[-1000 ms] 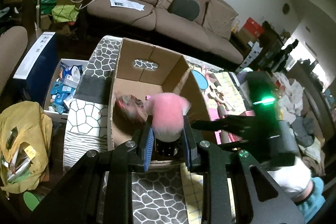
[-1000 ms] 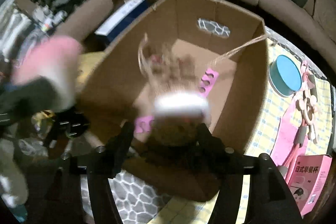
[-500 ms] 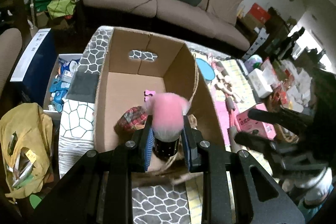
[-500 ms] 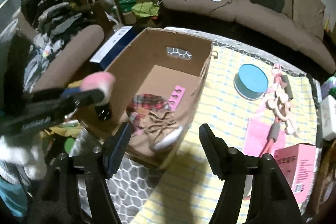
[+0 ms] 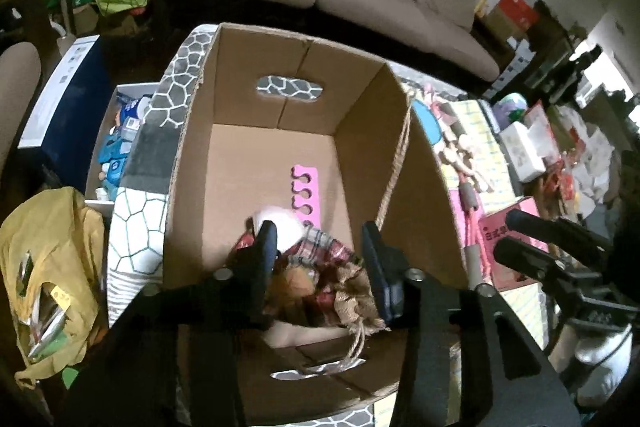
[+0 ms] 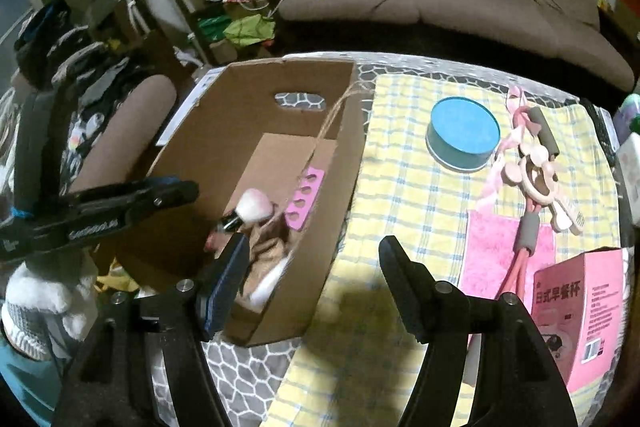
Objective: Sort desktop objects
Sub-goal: 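Carry the pouch and plush over the cardboard box with both tools, then lower the items into the box and open both tools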
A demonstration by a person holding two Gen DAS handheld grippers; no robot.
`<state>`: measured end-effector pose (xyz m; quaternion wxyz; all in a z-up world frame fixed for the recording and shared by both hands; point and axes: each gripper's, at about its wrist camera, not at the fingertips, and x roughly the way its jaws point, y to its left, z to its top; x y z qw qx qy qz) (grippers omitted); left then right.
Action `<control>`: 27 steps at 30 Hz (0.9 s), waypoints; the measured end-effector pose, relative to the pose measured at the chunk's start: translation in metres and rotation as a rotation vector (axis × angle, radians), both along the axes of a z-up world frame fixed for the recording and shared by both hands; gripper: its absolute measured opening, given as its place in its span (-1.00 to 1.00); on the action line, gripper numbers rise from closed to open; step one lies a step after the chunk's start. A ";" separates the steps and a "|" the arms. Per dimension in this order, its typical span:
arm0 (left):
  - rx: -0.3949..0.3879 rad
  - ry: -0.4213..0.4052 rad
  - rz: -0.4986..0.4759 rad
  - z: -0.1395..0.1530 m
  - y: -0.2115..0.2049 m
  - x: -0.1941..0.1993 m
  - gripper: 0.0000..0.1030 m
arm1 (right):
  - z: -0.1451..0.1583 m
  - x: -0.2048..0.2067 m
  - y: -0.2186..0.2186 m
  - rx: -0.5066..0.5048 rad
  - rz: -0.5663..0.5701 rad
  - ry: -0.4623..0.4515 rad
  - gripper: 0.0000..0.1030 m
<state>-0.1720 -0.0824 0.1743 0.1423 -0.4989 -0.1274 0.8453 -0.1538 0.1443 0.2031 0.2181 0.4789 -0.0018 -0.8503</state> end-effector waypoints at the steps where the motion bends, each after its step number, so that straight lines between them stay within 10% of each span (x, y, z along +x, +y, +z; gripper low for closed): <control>1: 0.010 0.003 -0.009 0.001 0.001 -0.001 -0.10 | 0.000 -0.003 0.002 -0.003 -0.009 -0.001 0.34; 15: -0.179 -0.077 -0.255 -0.022 0.093 -0.036 0.09 | -0.006 0.002 0.015 0.002 0.004 -0.001 0.34; 21: -0.239 -0.108 -0.269 -0.039 0.094 -0.044 -0.91 | -0.011 0.003 0.016 0.010 0.018 0.005 0.34; 27: -0.317 -0.088 -0.186 -0.033 0.068 -0.039 -0.97 | -0.015 0.003 0.016 0.015 0.019 0.000 0.34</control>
